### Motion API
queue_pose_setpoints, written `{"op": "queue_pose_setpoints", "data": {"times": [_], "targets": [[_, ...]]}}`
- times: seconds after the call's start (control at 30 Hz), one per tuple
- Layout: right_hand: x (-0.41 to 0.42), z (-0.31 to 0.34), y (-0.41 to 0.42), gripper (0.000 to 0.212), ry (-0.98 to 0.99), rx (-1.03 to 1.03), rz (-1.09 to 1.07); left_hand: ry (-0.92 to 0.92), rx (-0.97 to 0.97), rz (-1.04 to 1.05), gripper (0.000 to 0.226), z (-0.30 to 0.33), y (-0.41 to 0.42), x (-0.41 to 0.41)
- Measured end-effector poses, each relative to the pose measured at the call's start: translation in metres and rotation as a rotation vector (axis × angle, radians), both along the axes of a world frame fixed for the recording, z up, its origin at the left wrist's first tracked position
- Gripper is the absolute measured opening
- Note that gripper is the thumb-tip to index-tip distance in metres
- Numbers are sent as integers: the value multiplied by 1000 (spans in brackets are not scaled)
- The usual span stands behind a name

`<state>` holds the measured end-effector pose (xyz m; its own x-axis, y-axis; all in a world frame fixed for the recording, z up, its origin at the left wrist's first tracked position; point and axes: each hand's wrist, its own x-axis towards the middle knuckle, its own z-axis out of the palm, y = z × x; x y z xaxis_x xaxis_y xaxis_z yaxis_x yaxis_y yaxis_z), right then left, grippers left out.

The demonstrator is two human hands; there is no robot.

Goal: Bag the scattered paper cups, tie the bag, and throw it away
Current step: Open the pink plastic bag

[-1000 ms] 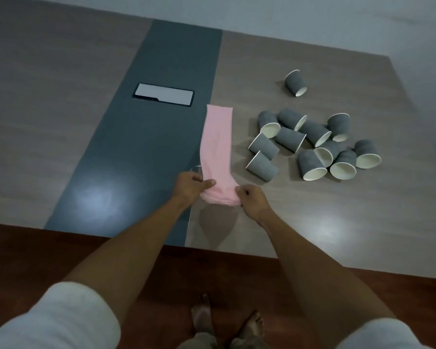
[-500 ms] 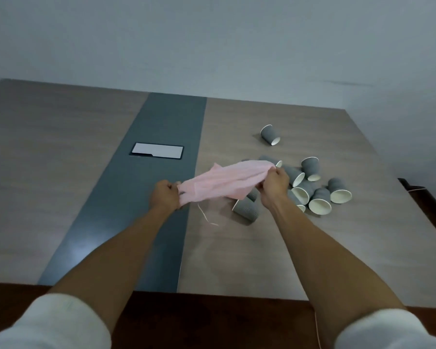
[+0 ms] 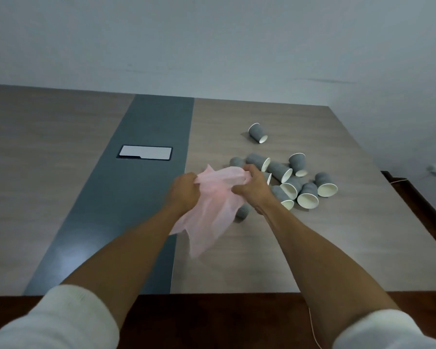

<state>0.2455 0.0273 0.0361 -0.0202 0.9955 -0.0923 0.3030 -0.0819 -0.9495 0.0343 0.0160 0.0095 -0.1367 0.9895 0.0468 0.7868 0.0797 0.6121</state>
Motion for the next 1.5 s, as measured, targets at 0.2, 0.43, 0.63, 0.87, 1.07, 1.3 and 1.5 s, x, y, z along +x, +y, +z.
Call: {"op": "queue_pose_setpoints", "data": {"times": [0.2,0.43,0.63,0.87,1.07,1.3,1.5], "targets": [[27,-29,-6,35,-736,85,-174,-616,4,295,18,36,12,-2],[38,-25,2,20,112,-249,-750,-590,-228,441,45,49,0,-30],[55,-21,5,16,190,-279,-609,-1258,-633,471,23,46,-8,-53],[124,-26,-20,23,623,-778,-24,-1757,-398,248,42,38,-17,-91],[130,-33,-23,40,1179,-462,-173,-1682,-482,41,44,19,-15,-75],[110,-21,-21,37,1139,-440,-71,-1061,-533,-75,64,46,7,-33],[93,-14,-10,44,1146,-484,-55,-202,355,-40,116,76,17,19]]}}
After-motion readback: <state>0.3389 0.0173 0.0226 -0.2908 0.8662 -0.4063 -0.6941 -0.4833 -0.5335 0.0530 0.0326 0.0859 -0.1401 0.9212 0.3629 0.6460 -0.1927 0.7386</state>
